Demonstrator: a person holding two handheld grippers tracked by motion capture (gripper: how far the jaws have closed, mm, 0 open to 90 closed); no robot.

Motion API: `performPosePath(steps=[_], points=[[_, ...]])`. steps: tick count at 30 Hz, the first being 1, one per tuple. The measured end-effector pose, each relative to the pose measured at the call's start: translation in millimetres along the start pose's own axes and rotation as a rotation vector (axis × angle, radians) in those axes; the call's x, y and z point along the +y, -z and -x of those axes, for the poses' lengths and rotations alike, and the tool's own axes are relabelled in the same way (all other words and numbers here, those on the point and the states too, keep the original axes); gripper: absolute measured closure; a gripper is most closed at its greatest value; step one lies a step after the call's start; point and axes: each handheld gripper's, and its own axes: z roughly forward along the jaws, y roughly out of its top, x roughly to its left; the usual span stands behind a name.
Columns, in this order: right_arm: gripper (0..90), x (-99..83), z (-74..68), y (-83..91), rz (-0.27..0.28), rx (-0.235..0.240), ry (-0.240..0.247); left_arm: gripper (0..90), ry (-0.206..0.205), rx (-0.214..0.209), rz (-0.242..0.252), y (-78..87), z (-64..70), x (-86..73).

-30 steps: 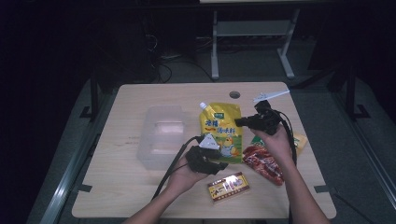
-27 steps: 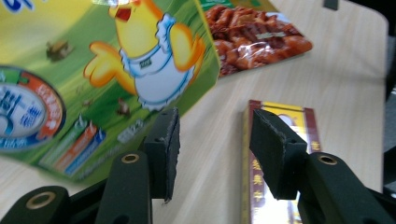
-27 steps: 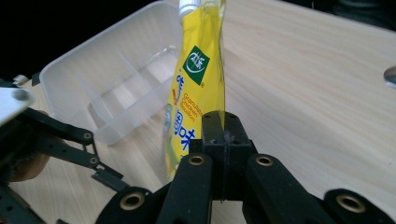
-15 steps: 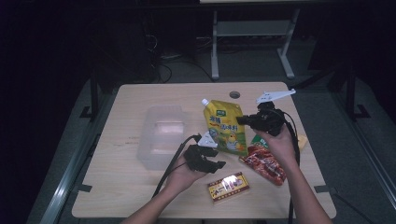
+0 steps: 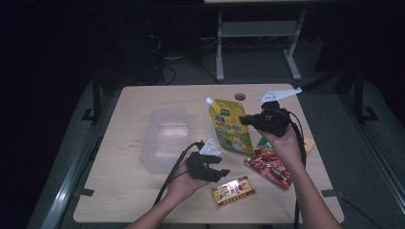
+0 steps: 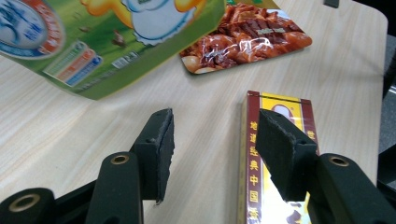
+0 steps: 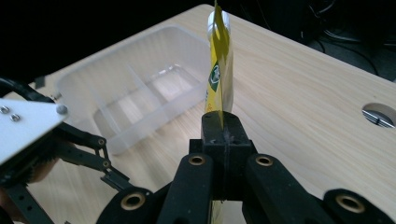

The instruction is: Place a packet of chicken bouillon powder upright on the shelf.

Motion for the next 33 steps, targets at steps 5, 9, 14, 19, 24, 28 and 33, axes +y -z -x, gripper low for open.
performPosePath(steps=[5,9,14,19,24,28,33], points=[[90.0,8.6,-7.1,1.4,0.011,0.009,0.02,44.4,0.005,-0.01,0.015,3.9,5.0,-5.3],[90.0,17.0,-14.3,2.8,0.021,0.027,0.034,42.9,-0.003,-0.019,0.027,8.1,9.6,-9.6],[90.0,24.4,-19.7,3.7,0.036,0.062,0.027,41.0,-0.014,-0.026,0.046,15.1,16.6,-14.0],[90.0,35.8,-29.7,4.1,0.064,0.087,0.052,39.7,-0.038,-0.038,0.061,22.2,26.0,-19.3],[90.0,49.8,-43.3,-0.8,0.081,0.115,0.082,37.1,-0.063,-0.056,0.058,27.7,34.7,-25.7],[90.0,56.7,-50.0,-5.6,0.094,0.137,0.099,35.9,-0.071,-0.065,0.058,29.0,39.2,-30.3],[90.0,66.9,-62.0,-17.4,0.11,0.167,0.114,33.0,-0.071,-0.08,0.057,30.9,44.1,-37.5]])
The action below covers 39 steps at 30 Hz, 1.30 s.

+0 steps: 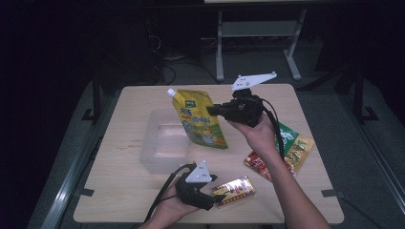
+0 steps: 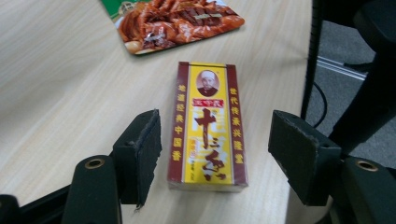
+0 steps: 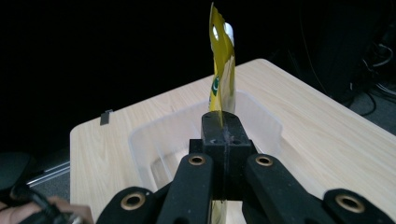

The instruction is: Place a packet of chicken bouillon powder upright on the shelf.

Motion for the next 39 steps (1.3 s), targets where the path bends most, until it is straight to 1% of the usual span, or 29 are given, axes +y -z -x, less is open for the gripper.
performPosePath(steps=[1,2,3,4,7,9,11,13,14,15,18,19,22,25,30,31,32,33,34,37,39], points=[[90.0,3.5,-3.1,-7.5,0.005,0.009,0.008,32.3,0.008,-0.008,0.008,1.0,1.3,-1.9],[90.0,4.6,-4.4,-10.1,0.005,0.014,0.007,32.0,0.009,-0.006,0.011,1.9,2.0,-2.5],[90.0,6.0,-5.5,-13.6,0.007,0.018,0.012,31.5,0.0,-0.002,0.01,3.0,2.0,-3.1],[90.0,7.5,-6.7,-17.1,0.009,0.025,0.012,30.6,0.012,-0.006,0.017,3.4,3.0,-4.1],[90.0,11.3,-9.6,-29.1,0.013,0.042,0.014,29.5,-0.005,-0.006,0.002,5.1,4.4,-6.3],[90.0,12.1,-10.4,-32.0,0.014,0.045,0.014,29.1,-0.005,-0.009,0.005,5.2,5.1,-7.3],[90.0,14.9,-13.6,-45.7,0.01,0.06,0.02,28.0,0.0,-0.009,0.008,5.6,6.4,-8.9],[90.0,15.4,-14.7,-48.8,0.009,0.063,0.018,27.9,0.002,-0.01,0.01,6.1,6.2,-9.8],[90.0,16.4,-16.4,-56.0,0.007,0.07,0.025,27.8,0.002,-0.007,0.01,6.3,6.3,-10.2],[90.0,16.8,-17.5,-59.9,0.005,0.072,0.025,27.6,-0.009,-0.005,0.01,6.6,5.5,-10.4],[90.0,17.8,-19.4,-70.6,0.001,0.085,0.024,27.6,-0.001,-0.009,0.019,7.4,6.3,-11.1],[90.0,18.1,-20.2,-77.3,-0.003,0.091,0.025,27.6,0.004,-0.011,0.023,7.8,6.7,-11.2],[90.0,17.8,-21.9,-88.0,-0.011,0.096,0.035,27.6,-0.006,-0.007,0.019,8.0,4.6,-11.5],[90.0,16.3,-24.1,-100.1,-0.023,0.106,0.032,27.3,-0.008,-0.006,0.011,7.1,2.7,-11.8],[90.0,12.6,-25.0,-120.4,-0.051,0.117,0.026,27.3,-0.003,-0.008,0.016,6.7,2.3,-13.0],[90.0,11.8,-24.4,-124.5,-0.055,0.115,0.023,27.3,0.004,-0.01,0.013,6.4,1.6,-14.1],[90.0,11.8,-24.4,-124.5,-0.055,0.115,0.023,27.3,0.004,-0.01,0.013,6.4,1.6,-14.1],[90.0,9.9,-22.9,-132.3,-0.062,0.114,0.013,27.3,0.004,-0.006,0.004,6.4,0.5,-15.2],[90.0,9.1,-22.1,-134.4,-0.064,0.114,0.014,27.3,0.001,-0.005,0.002,6.6,0.0,-15.8],[90.0,5.2,-20.8,-140.0,-0.072,0.111,0.009,27.3,0.015,-0.006,0.011,6.8,0.3,-16.3],[90.0,1.4,-19.8,-143.2,-0.086,0.105,0.009,27.3,0.012,-0.007,0.015,6.9,0.4,-15.9]])
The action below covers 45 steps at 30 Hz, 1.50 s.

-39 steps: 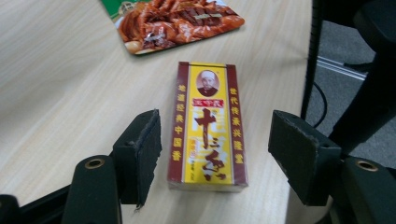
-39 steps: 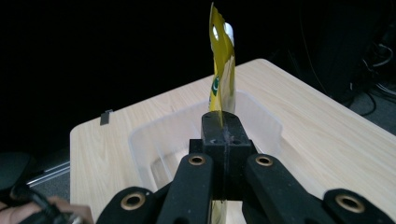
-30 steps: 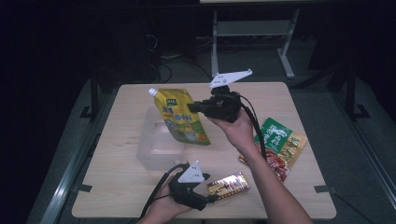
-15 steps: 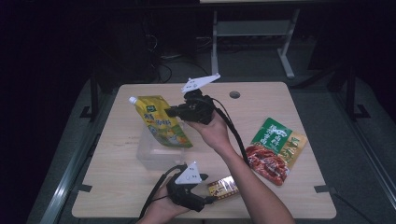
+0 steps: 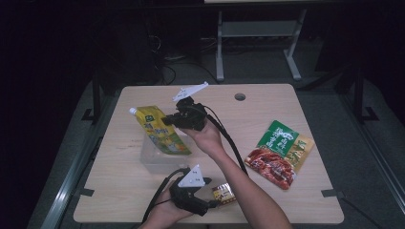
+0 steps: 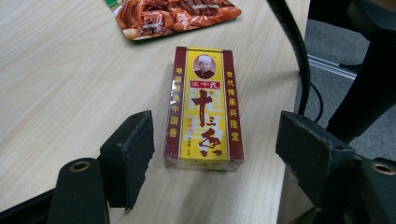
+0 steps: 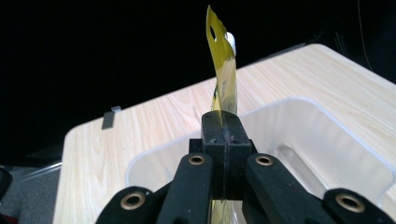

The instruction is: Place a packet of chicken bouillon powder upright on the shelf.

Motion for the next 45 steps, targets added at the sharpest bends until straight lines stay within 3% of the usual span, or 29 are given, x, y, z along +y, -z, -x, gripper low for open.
performPosePath(steps=[4,9,11,18,19,23,24,28,33,37,45], points=[[90.0,-5.2,2.4,-2.3,0.001,0.009,-0.012,27.3,-0.002,0.001,0.0,-0.5,0.2,0.5],[89.0,-4.3,1.6,-1.8,-0.013,-0.002,0.012,27.3,-0.002,0.0,0.001,-0.6,-0.5,0.8],[80.4,-2.8,1.3,-2.9,-0.025,-0.007,0.016,27.3,-0.003,-0.001,0.003,-1.1,-0.9,0.9],[69.5,0.7,0.2,-16.5,-0.114,-0.049,0.051,27.3,0.005,-0.004,0.004,-1.2,1.1,0.2],[68.4,1.0,0.2,-23.6,-0.151,-0.065,0.053,27.3,0.01,-0.004,0.005,-1.1,1.5,0.1],[74.7,0.6,0.5,-30.3,-0.188,-0.073,0.038,27.3,0.008,-0.006,0.004,-0.7,1.8,0.1],[83.0,0.4,1.2,-31.2,-0.184,-0.076,0.039,27.3,0.002,-0.005,0.004,-0.4,1.5,0.1],[89.0,0.5,0.9,-31.1,-0.181,-0.074,0.029,27.3,0.005,-0.004,0.005,0.1,2.5,0.0],[89.8,-1.6,-4.5,-29.8,-0.151,-0.056,0.03,27.3,0.009,0.0,0.011,1.4,3.8,-0.6],[89.9,-2.0,-12.9,-25.2,-0.071,-0.049,0.009,27.3,-0.015,-0.001,0.007,3.2,4.2,-0.5],[89.9,-9.2,-9.0,-21.9,0.037,-0.039,-0.044,27.3,-0.011,-0.004,0.005,4.5,7.9,-1.7]])
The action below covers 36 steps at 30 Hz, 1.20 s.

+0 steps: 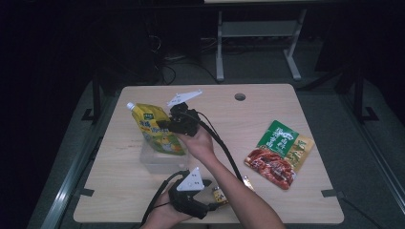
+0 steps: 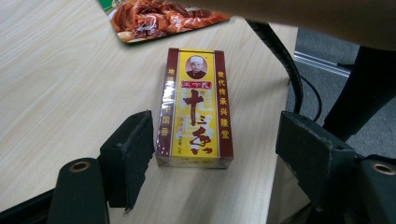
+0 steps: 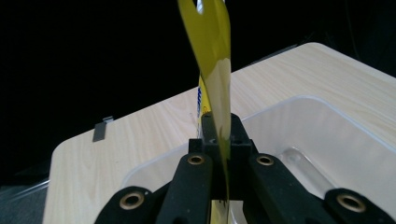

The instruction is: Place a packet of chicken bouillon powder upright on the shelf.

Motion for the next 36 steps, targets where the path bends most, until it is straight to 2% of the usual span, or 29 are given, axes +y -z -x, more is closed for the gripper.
performPosePath(steps=[3,9,14,18,25,29,31,34,35,36], points=[[90.0,-4.5,2.3,-1.3,0.012,-0.004,-0.007,27.3,0.0,-0.007,-0.001,-0.4,0.7,-0.1],[89.9,-22.3,11.1,-4.5,0.039,0.002,-0.065,27.3,-0.002,-0.005,-0.005,-1.0,-0.3,-0.6],[89.8,-33.5,12.3,-7.7,0.042,-0.006,-0.064,27.3,0.0,-0.001,-0.002,0.1,-1.6,-0.8],[89.1,-38.5,14.2,-5.4,0.046,0.006,-0.058,27.3,0.008,0.002,0.002,0.3,-2.6,-0.8],[88.2,-44.5,17.3,-2.1,0.031,0.01,-0.042,26.9,0.019,0.007,0.0,-0.6,-5.5,-1.3],[87.3,-49.8,22.5,0.7,0.016,0.013,-0.054,26.2,0.025,0.008,-0.006,-2.1,-8.0,-2.1],[85.8,-51.9,25.8,1.7,0.009,0.026,-0.067,25.9,0.029,0.011,-0.009,-2.6,-8.5,-2.3],[74.2,-52.4,26.4,0.8,-0.016,0.002,-0.054,25.5,0.027,0.017,-0.007,-2.2,-10.1,-2.7],[74.2,-52.4,26.4,0.8,-0.016,0.002,-0.054,25.3,0.027,0.017,-0.007,-2.2,-10.1,-2.7],[69.5,-51.9,27.9,3.6,-0.01,0.001,-0.065,25.2,0.035,0.02,-0.001,-1.5,-10.6,-2.8]])
